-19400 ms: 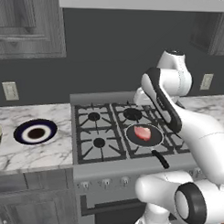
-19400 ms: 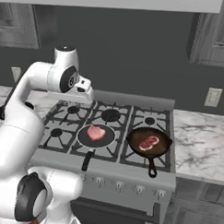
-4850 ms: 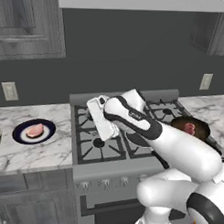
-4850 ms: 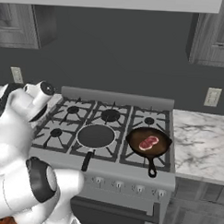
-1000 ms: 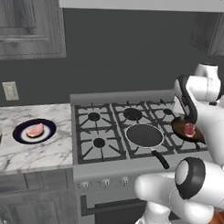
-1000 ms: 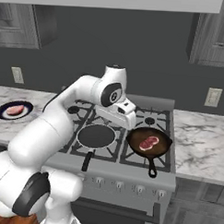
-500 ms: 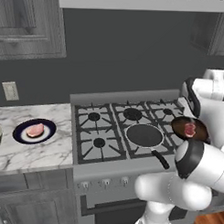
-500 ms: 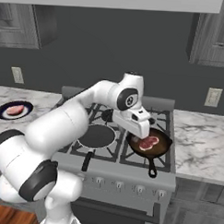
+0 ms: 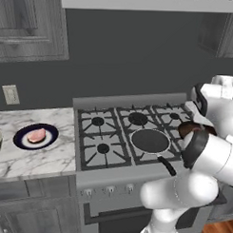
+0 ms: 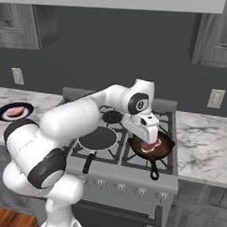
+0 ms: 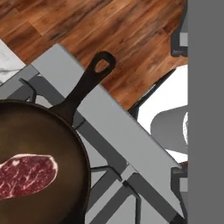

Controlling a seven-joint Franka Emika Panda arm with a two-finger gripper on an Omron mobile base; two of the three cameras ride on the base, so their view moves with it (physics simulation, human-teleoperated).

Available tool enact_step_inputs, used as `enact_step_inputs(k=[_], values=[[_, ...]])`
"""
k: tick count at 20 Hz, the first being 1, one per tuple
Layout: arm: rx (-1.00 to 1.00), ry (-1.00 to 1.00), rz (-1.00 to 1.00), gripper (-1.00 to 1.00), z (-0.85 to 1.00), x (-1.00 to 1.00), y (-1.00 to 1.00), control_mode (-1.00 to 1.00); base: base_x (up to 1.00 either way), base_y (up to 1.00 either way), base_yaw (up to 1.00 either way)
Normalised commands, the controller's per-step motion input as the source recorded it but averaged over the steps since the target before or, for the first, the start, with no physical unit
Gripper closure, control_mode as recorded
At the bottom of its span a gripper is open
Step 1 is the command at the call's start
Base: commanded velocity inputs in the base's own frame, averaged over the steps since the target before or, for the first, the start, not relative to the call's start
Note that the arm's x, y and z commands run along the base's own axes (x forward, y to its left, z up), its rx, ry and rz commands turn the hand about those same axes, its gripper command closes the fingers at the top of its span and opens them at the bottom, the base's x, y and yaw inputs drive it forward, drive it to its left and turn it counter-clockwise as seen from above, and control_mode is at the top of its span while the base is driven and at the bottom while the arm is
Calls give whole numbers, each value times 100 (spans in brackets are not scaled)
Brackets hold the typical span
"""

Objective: Place one of the steaks on the plate and the other in the bowl. Then place the bowl in the fridge.

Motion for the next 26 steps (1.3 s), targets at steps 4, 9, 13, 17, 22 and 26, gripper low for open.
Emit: enact_step_inputs(k=[4,9,13,17,22,26], values=[[0,4,-4,-100,-27,53,0,-100,0,0,0],[0,6,0,-100,-25,40,-22,-100,0,0,0],[0,0,0,-100,-17,24,-33,-100,0,0,0],[1,0,1,-100,-21,29,-23,-100,0,0,0],[0,-1,2,-100,-22,36,-5,-100,0,0,0],[0,0,0,-100,-18,37,-8,-100,0,0,0]])
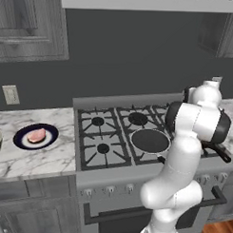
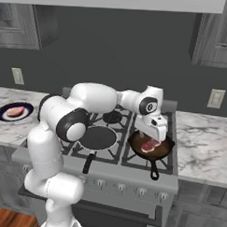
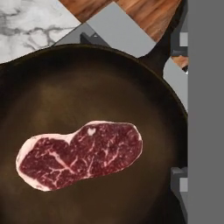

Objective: Place one of the steaks on the plate and the other in the bowl. Then place the bowl in the fridge.

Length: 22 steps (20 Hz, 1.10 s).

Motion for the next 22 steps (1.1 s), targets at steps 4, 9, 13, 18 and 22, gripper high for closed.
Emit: enact_step_inputs(k=[4,9,13,18,22], values=[[0,0,0,-100,-16,32,-14,-100,0,0,0],[0,0,1,-100,-17,23,-7,-100,0,0,0],[0,0,6,-100,-27,20,0,-100,0,0,0],[0,-2,7,-100,-24,16,-4,-100,0,0,0],[0,-1,6,-100,-17,15,-7,-100,0,0,0]])
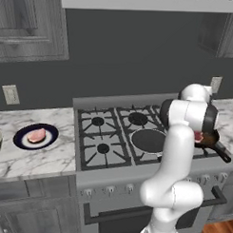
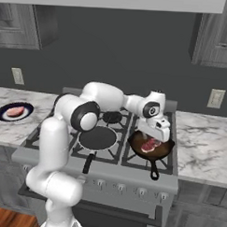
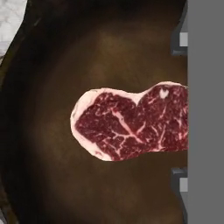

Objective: Place one of the steaks on the plate and the other in the bowl. Then place the bowl in the fridge.

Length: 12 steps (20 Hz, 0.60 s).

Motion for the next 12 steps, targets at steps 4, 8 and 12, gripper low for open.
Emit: enact_step_inputs(k=[4,8,12], values=[[0,0,4,-100,-26,9,-1,-100,0,0,0],[0,0,3,-100,-24,7,0,-100,0,0,0],[1,0,1,-100,-19,0,-4,-100,0,0,0]])
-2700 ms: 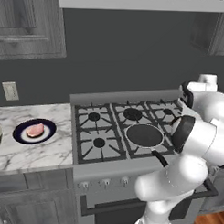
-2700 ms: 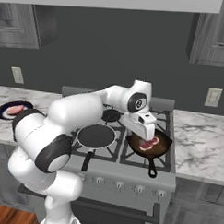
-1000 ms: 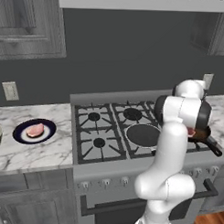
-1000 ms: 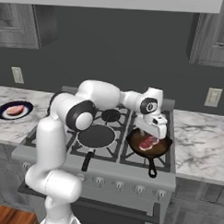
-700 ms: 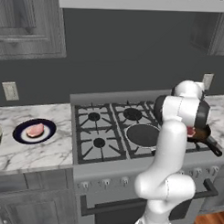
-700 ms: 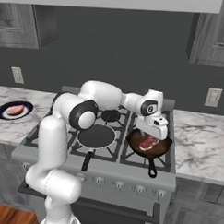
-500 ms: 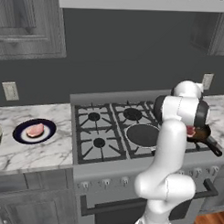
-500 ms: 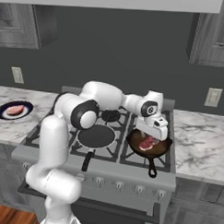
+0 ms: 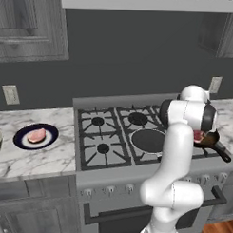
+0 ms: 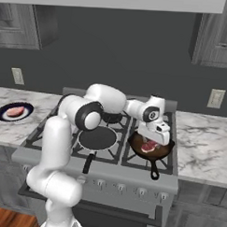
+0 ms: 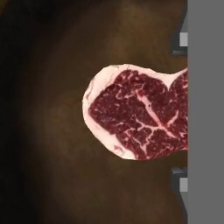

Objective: Place one of the steaks on the plate and the other in the bowl. Then place the bowl in the fridge.

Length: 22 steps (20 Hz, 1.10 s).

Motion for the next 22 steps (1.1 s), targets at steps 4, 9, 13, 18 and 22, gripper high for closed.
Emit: enact_step_inputs(k=[4,9,13,18,22], values=[[0,0,0,-100,-21,0,0,-100,0,0,0],[0,0,0,-100,-47,-3,1,-100,0,0,0],[1,4,0,-100,-98,-31,0,-100,0,0,0],[0,3,0,100,-100,-16,23,-100,0,0,0],[0,0,0,100,-96,-41,55,-100,0,0,0]])
